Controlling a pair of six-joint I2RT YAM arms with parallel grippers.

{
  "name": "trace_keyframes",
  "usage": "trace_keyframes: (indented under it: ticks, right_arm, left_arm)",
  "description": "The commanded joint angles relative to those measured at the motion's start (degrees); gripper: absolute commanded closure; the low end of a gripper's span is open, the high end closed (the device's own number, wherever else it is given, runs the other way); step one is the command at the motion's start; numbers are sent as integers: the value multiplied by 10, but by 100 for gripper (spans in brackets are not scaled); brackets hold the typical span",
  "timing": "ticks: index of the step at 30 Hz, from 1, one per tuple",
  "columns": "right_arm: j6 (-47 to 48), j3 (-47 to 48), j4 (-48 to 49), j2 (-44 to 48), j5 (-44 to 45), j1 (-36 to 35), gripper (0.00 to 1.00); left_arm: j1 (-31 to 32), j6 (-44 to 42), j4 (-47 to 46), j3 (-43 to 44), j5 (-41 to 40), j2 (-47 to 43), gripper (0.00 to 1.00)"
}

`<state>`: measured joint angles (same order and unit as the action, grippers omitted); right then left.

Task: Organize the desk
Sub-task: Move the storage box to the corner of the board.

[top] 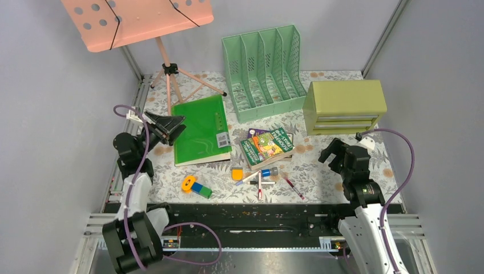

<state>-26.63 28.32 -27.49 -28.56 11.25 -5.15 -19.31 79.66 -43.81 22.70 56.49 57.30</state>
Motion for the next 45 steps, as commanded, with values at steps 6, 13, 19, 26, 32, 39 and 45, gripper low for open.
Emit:
trace_keyframes:
  ticks: [6,13,19,26,32,39,45]
  right_arm:
    - [-16,13,30,-24,-24,-3,1]
    - [-31,38,40,-56,-52,-3,1]
    - [-68,63,50,-65,-73,-3,2]
    - [-52,111,20,-132,-150,-3,1]
    - [-47,132,19,-193,-203,-16,1]
    - [-1,202,1,-291,-169,-100,1]
    - [27,281,-22,-380,-147,-143,1]
  left_arm:
    - [8,-553,776,287,-174,-154,1]
    - [11,-594,921,347,-449,-156,1]
    - [11,-535,885,303,-399,-142,1]
    - [10,-480,775,222,-215,-153,1]
    - [11,-470,737,164,-142,-155,1]
    - [11,-477,726,141,-148,-137,1]
    - [11,-524,740,179,-177,-93,1]
